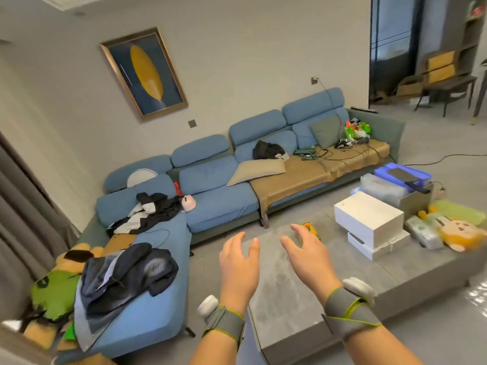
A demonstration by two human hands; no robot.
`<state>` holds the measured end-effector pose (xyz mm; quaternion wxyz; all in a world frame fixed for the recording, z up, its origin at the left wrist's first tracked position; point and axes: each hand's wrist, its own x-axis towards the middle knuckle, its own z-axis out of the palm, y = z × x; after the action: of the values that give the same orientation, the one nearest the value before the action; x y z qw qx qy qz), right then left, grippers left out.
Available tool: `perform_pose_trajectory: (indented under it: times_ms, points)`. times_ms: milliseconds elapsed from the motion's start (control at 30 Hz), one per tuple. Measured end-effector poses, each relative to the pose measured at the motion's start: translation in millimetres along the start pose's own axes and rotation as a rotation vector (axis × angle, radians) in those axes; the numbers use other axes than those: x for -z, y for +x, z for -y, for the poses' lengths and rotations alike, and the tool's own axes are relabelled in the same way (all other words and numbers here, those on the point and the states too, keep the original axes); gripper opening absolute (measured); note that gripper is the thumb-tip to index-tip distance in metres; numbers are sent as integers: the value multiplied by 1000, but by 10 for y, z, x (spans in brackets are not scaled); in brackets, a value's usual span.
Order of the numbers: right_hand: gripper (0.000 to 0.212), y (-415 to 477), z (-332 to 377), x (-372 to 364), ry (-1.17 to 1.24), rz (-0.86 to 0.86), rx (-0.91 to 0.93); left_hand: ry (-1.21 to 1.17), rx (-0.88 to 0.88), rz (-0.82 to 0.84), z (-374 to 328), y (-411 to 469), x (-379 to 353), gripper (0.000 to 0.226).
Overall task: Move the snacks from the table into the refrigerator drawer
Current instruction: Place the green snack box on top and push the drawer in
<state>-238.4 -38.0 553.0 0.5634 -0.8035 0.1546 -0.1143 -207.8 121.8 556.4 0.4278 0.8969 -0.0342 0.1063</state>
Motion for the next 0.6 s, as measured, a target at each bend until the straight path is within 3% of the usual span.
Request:
perform_pose_trajectory:
  times_ms: [167,600]
  points:
    - [53,594,-179,-38,-150,-29,-41,25,-27,62,114,541,-438,50]
    - [52,2221,-214,-586,-436,96,-68,-27,162,122,793,1990,-1172,53]
